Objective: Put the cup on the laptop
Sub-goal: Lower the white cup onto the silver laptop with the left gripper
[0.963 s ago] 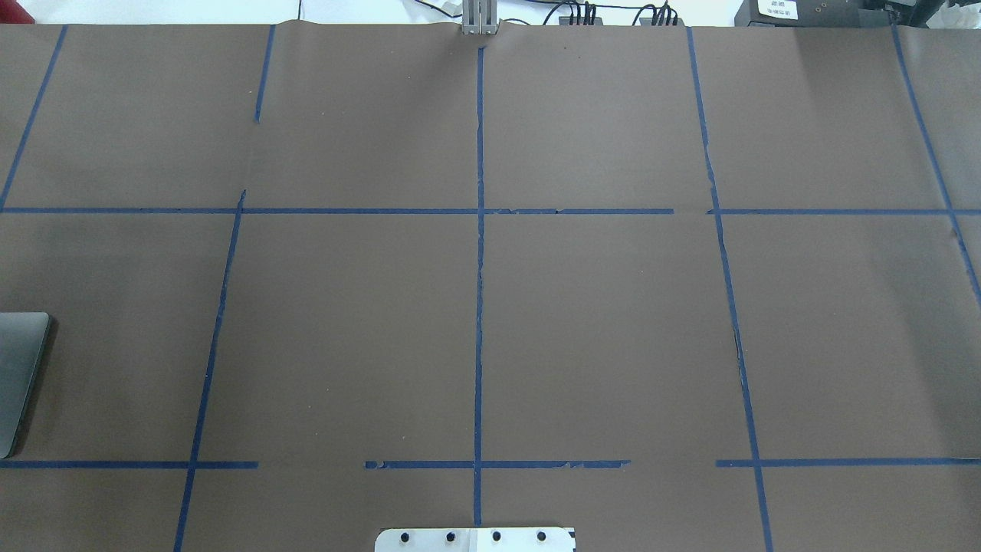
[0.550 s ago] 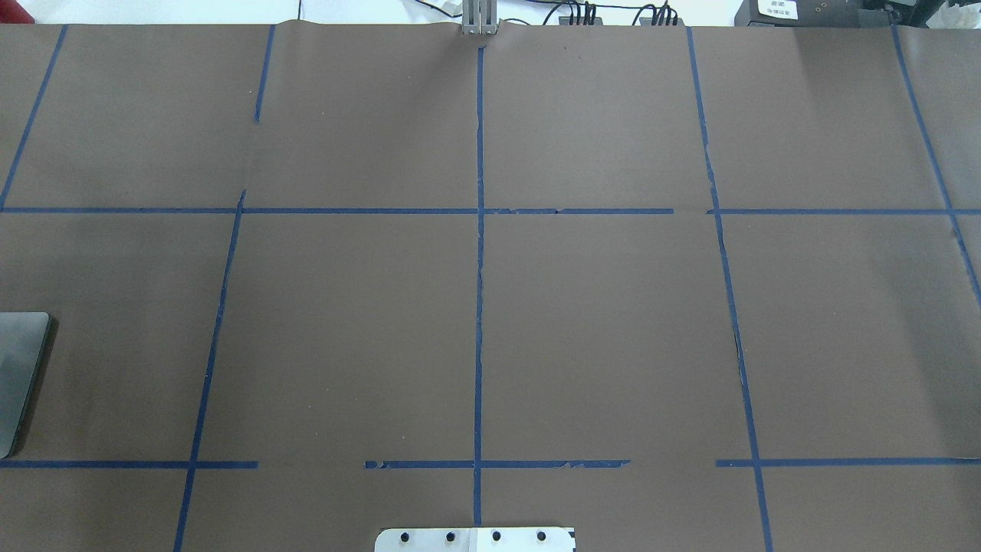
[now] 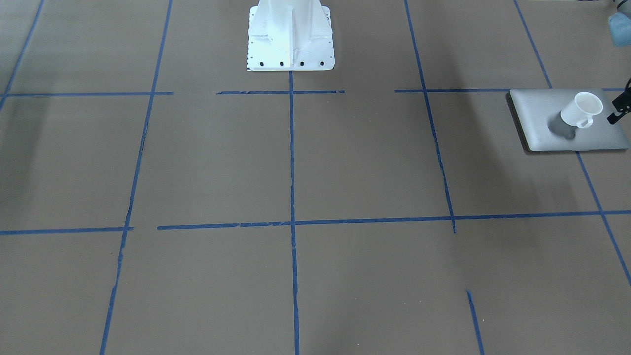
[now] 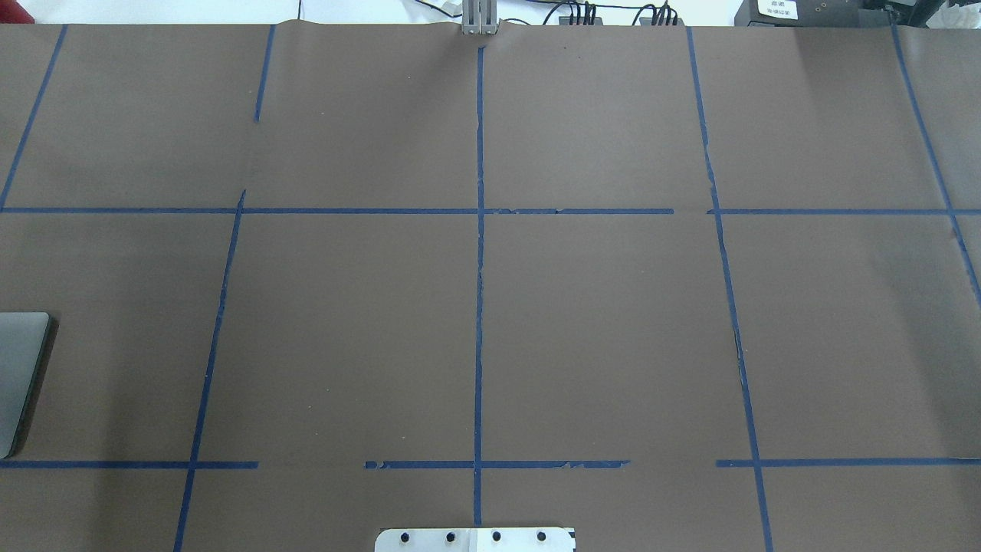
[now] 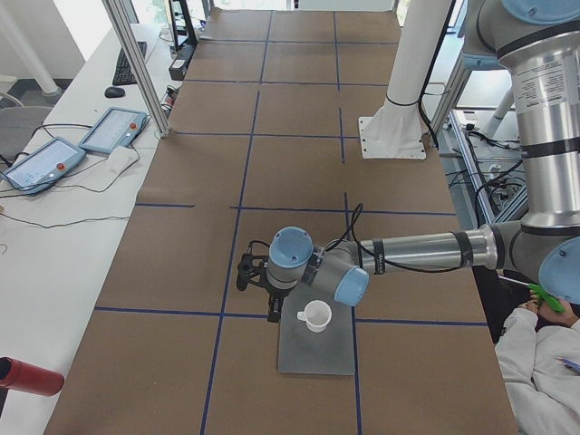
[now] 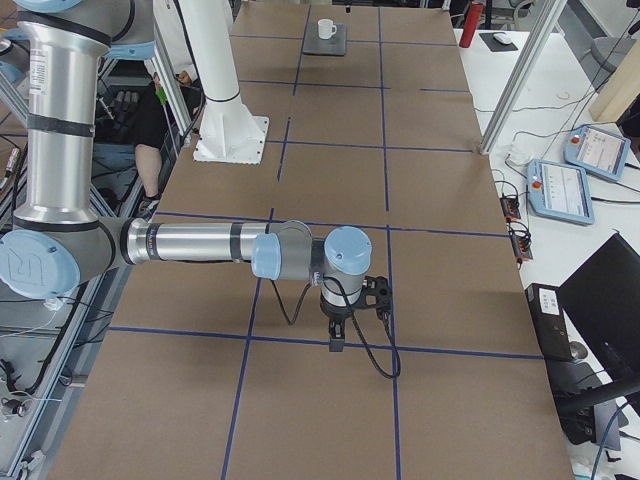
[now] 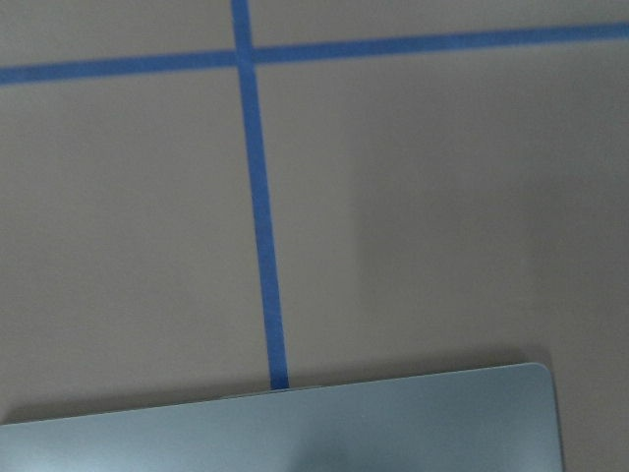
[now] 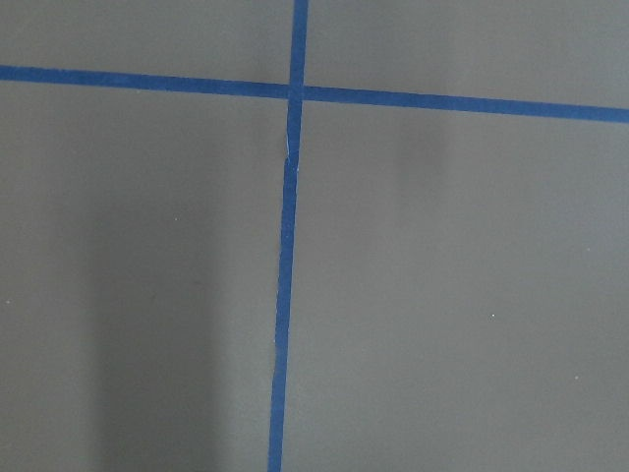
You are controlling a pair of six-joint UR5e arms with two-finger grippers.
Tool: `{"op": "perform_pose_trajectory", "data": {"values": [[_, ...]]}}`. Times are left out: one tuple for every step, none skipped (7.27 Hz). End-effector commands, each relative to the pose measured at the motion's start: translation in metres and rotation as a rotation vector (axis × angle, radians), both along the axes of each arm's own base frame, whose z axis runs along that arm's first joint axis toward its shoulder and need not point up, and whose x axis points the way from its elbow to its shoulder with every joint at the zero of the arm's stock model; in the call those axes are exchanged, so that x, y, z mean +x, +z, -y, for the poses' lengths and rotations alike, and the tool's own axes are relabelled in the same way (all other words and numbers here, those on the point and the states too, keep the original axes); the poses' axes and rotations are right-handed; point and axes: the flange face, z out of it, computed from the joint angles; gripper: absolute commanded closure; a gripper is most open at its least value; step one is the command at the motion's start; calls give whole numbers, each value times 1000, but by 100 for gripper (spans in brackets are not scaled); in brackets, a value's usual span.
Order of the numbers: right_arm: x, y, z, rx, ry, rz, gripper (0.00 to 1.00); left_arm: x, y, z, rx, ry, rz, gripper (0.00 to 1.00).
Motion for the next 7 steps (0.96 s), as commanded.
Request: {"op": "perform_pose_trajectory", "data": {"values": [[0, 0, 0, 0, 0, -1, 0, -51, -2, 3, -44, 65, 44, 0], [0, 0, 0, 0, 0, 1, 0, -50, 0, 0, -71, 67, 40, 0], [0, 0, 0, 1, -1, 1, 0, -50, 2, -2, -71, 69, 41, 0], [0, 0, 0, 0, 0, 1, 0, -50, 2, -3, -71, 68, 41, 0], [0, 0, 0, 0, 0, 1, 0, -50, 9, -6, -88, 68, 46, 0], [0, 0, 0, 0, 0, 1, 0, -51, 5, -5, -77, 66, 47, 0], [0, 0, 0, 0, 0, 1, 0, -51, 7, -4, -75, 67, 49, 0]]}}
